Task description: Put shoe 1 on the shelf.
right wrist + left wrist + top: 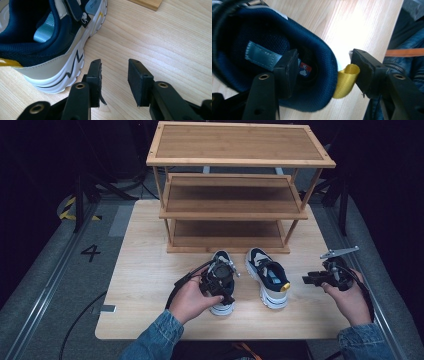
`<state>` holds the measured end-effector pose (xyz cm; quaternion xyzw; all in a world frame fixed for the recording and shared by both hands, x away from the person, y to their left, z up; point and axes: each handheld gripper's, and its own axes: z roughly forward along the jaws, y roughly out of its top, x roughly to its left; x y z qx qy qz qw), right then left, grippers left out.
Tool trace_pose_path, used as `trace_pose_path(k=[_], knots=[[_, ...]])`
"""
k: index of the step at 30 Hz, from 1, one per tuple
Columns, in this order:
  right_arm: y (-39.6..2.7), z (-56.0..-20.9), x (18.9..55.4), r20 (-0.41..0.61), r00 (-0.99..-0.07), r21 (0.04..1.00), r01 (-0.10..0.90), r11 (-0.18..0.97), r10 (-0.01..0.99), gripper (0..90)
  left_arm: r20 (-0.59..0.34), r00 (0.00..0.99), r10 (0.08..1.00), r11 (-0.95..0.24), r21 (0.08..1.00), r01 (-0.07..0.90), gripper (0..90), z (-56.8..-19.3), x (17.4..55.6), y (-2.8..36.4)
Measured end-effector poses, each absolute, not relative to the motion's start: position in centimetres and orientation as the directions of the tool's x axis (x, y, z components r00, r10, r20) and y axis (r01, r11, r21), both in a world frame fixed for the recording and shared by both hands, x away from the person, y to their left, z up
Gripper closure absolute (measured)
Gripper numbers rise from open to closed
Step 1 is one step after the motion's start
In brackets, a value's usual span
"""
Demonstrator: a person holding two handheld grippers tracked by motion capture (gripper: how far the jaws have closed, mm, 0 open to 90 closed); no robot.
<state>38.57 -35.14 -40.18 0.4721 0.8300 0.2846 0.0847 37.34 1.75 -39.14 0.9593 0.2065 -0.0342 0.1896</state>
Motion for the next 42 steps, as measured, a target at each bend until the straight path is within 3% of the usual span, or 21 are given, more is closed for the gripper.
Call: trace_pose_path(k=[11,22,28,33,42], knots=[[-35.6,-40.3,38.1,0.127,-0.531,0.549,0.741,0.386,0.838,62.9,-0.152,0.92,0.36,-0.867,0.31,0.39,45.4,-40.4,37.6,0.9],[-36.3,-40.4,37.1,0.126,-0.512,0.546,0.751,0.371,0.85,63.2,-0.152,0.931,0.332,-0.887,0.286,0.363,61.0,-40.5,38.0,0.3],[-36.9,-40.5,36.7,0.117,-0.499,0.547,0.754,0.364,0.858,63.5,-0.106,0.938,0.329,-0.898,0.274,0.345,66.3,-40.0,37.8,0.2],[-37.0,-40.4,36.8,0.116,-0.496,0.553,0.752,0.359,0.86,63.4,-0.127,0.935,0.331,-0.88,0.316,0.354,66.7,-39.2,38.0,0.3],[-36.5,-40.1,37.1,0.103,-0.51,0.566,0.736,0.371,0.854,63.2,-0.043,0.936,0.349,-0.879,0.332,0.343,66.4,-36.7,39.0,0.8]])
